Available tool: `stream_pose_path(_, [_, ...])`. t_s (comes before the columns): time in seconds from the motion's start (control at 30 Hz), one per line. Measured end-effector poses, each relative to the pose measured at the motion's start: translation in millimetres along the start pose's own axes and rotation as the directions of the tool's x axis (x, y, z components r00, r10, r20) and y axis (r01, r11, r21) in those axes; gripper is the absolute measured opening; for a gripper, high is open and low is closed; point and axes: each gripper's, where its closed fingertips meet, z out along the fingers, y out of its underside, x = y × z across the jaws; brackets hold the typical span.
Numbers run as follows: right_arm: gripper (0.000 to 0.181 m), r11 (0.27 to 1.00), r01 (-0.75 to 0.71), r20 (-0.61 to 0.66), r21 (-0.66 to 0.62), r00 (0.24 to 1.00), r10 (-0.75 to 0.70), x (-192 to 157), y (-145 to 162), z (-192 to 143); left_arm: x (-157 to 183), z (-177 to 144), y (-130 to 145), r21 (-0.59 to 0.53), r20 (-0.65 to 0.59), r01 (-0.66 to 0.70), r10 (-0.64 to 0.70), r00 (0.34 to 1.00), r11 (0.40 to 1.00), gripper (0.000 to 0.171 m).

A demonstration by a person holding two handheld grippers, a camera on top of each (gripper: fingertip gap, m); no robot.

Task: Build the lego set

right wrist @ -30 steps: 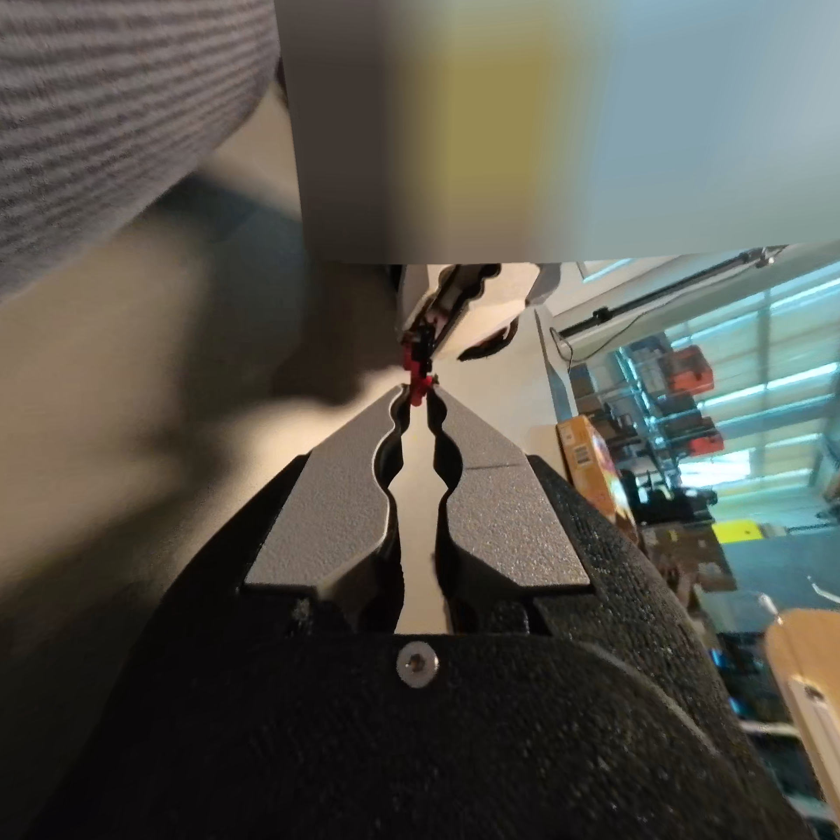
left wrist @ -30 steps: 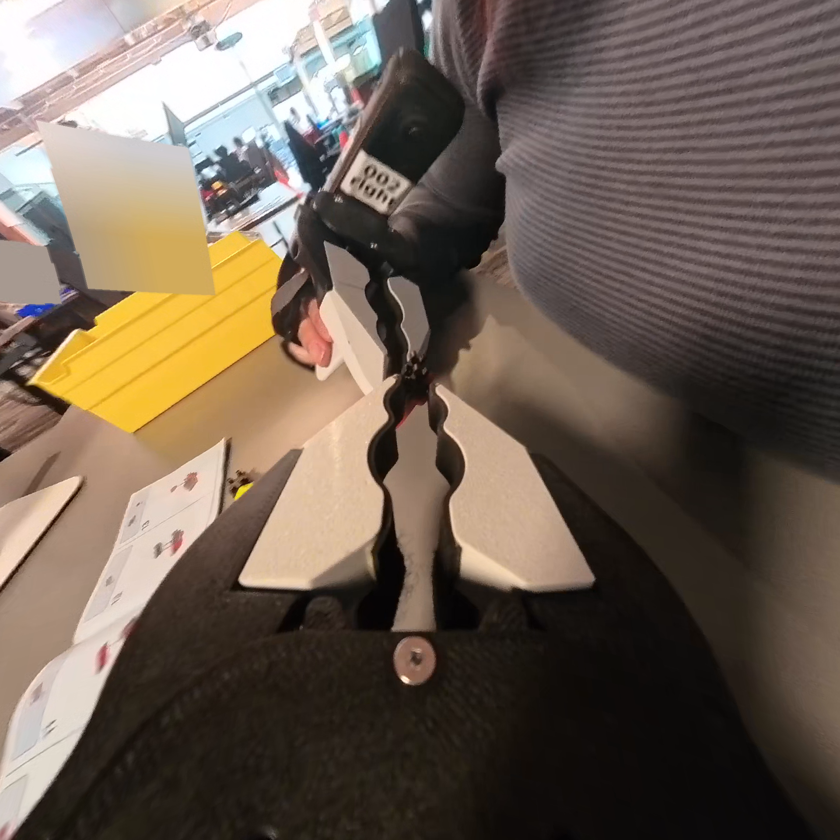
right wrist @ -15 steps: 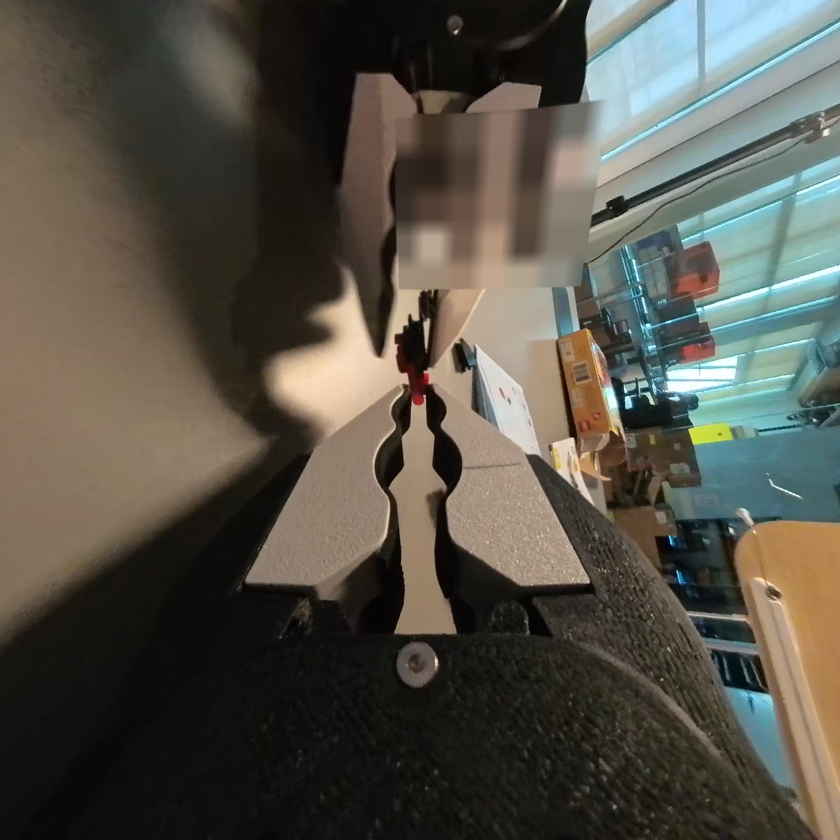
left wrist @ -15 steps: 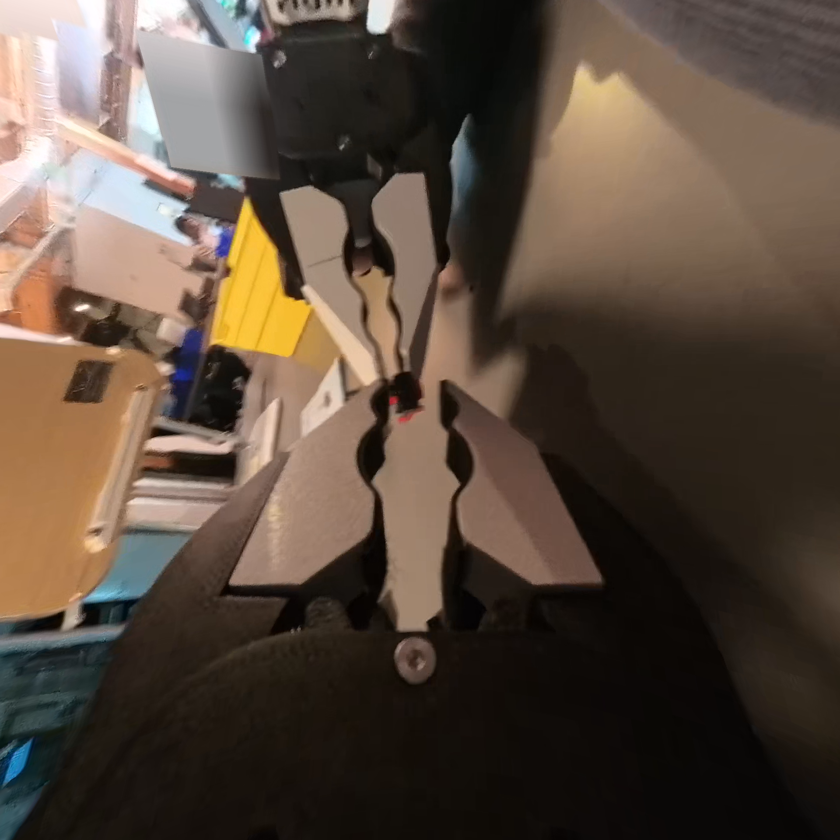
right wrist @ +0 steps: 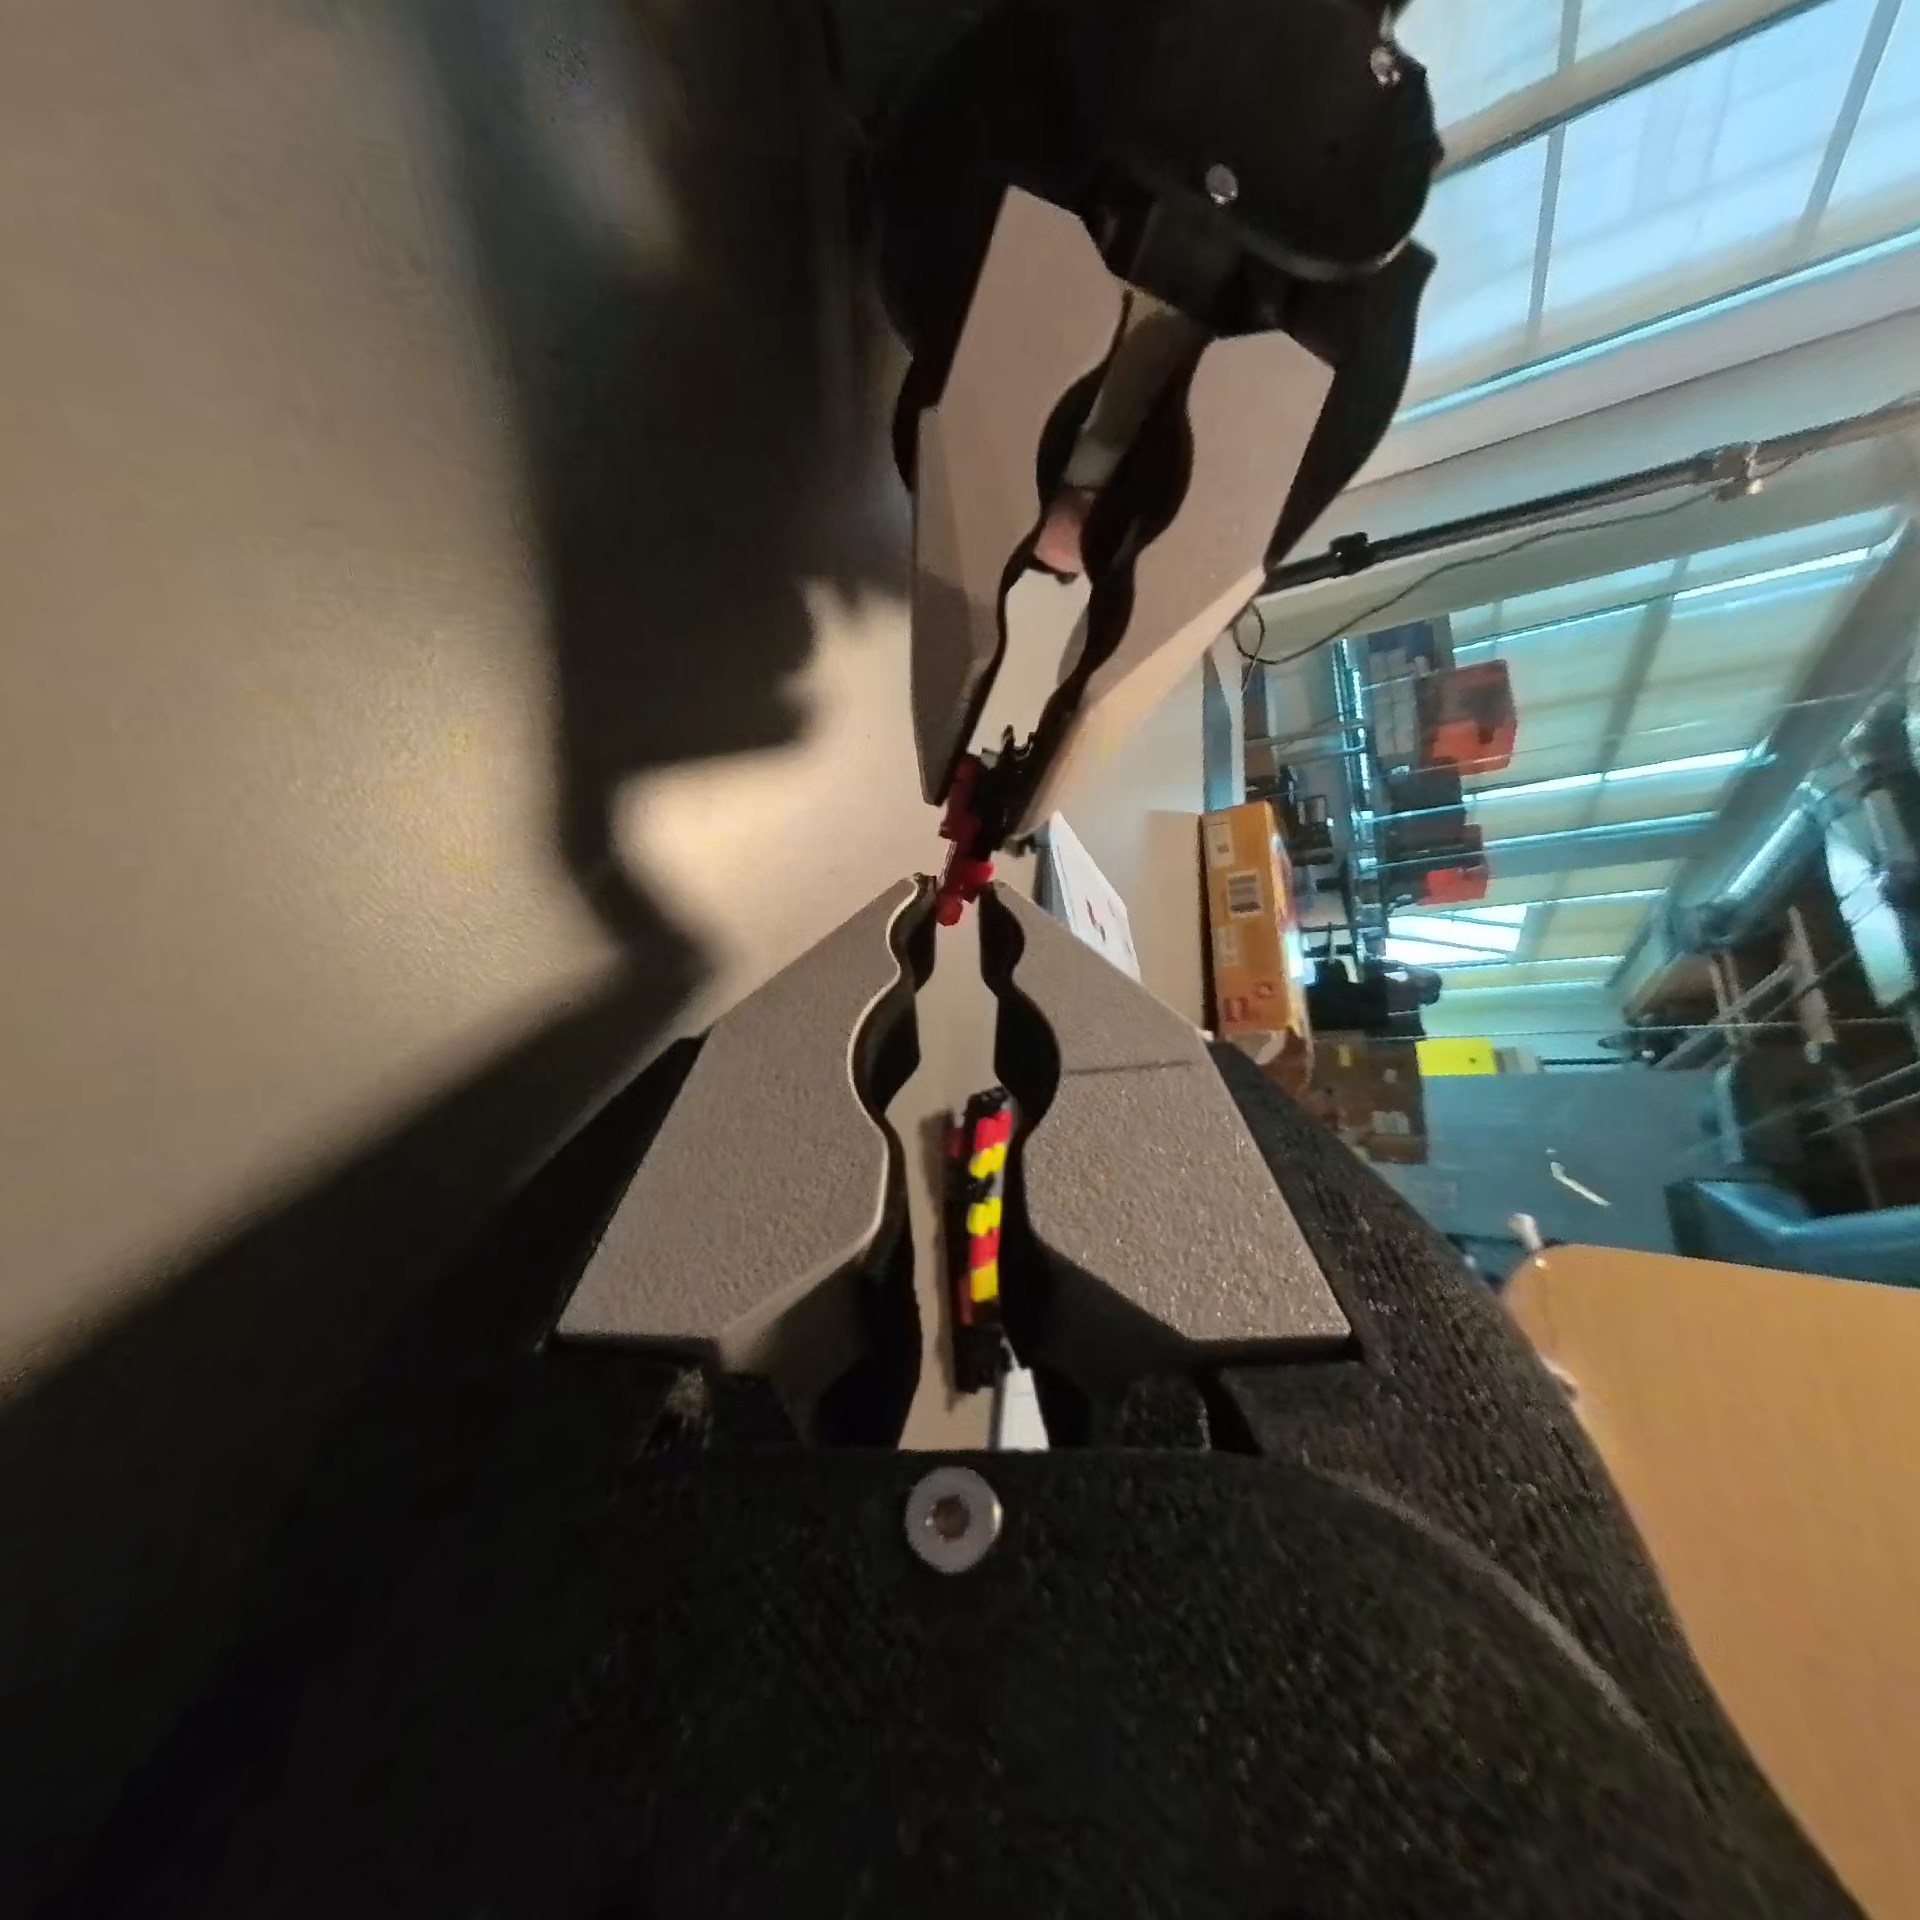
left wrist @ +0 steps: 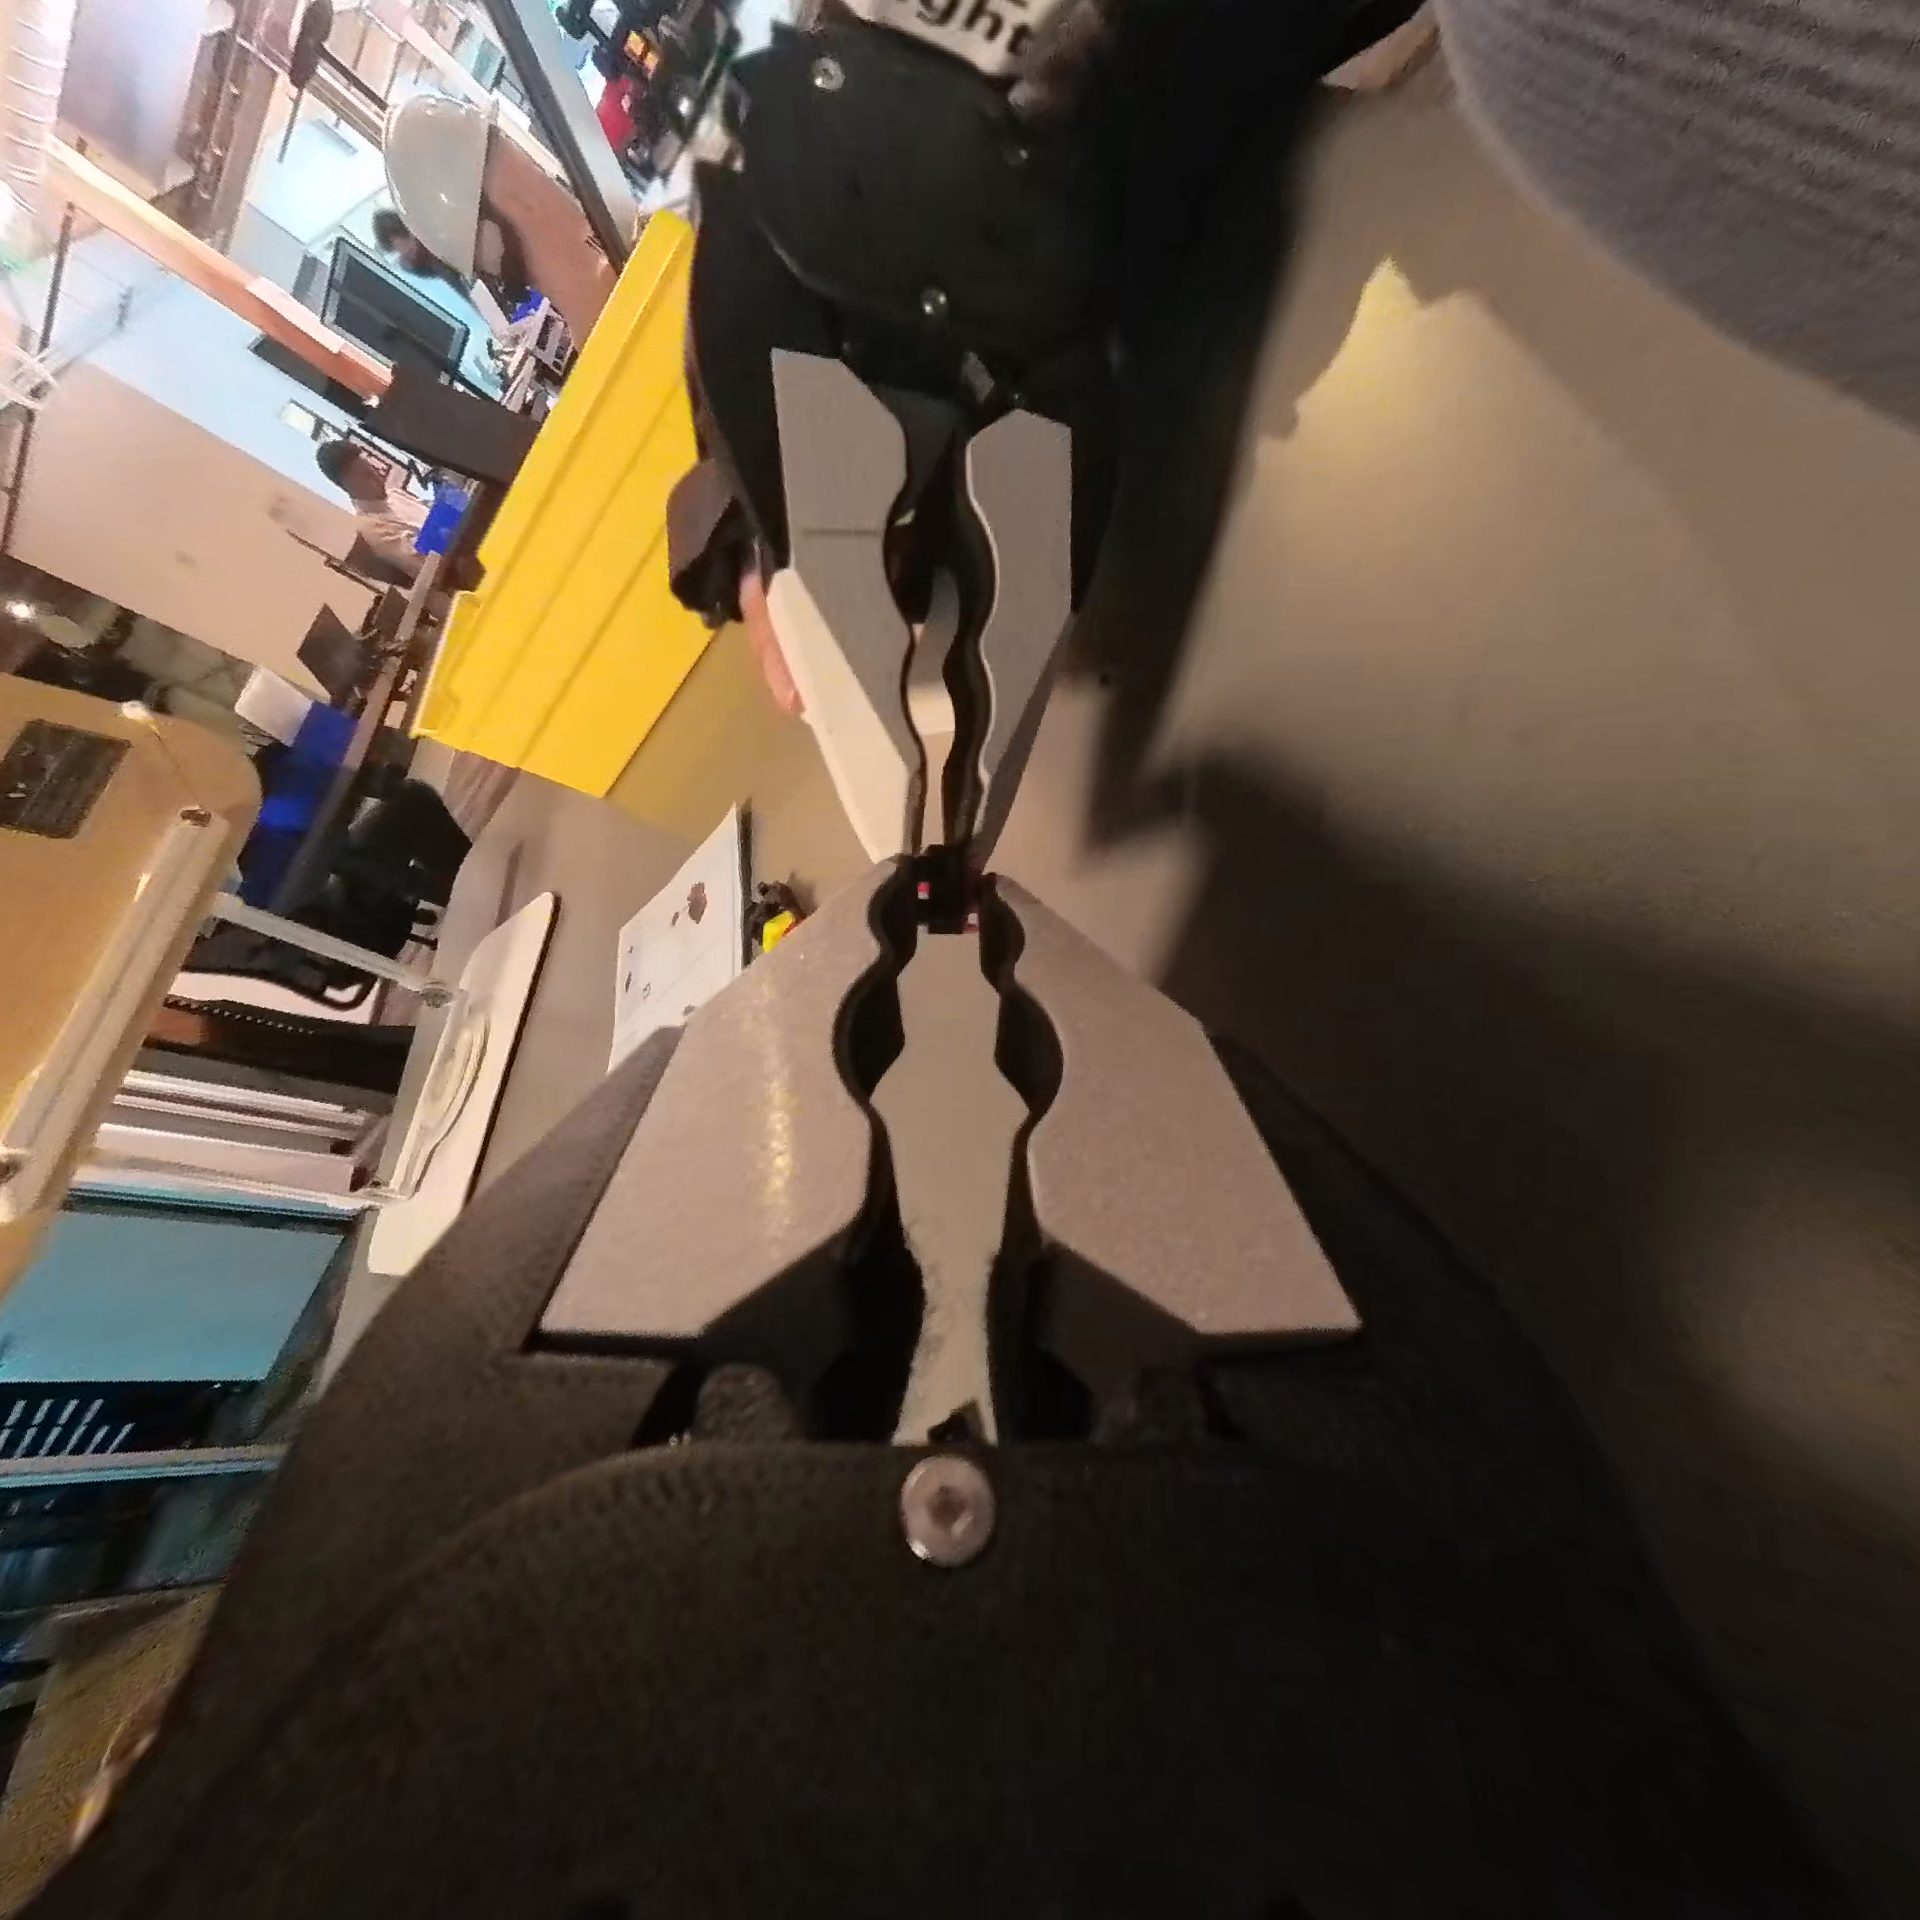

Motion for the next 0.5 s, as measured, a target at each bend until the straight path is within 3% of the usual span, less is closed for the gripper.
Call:
stream_pose_path(0.2, [0.006, 0.974, 0.213, 0.005, -0.075, 0.977, -0.213, -8.1, 1.3, 0.9, 6.6, 2.6, 2.5, -0.019, -0.033, -0.001, 0.0, 0.999, 1.0, 0.011])
stream_pose_path(0.5, [0.008, 0.984, 0.168, 0.043, -0.058, 0.985, -0.165, -15.6, 0.3, 3.9, 11.8, 3.6, 5.0, -0.031, -0.061, -0.001, -0.001, 0.998, 1.0, 0.011])
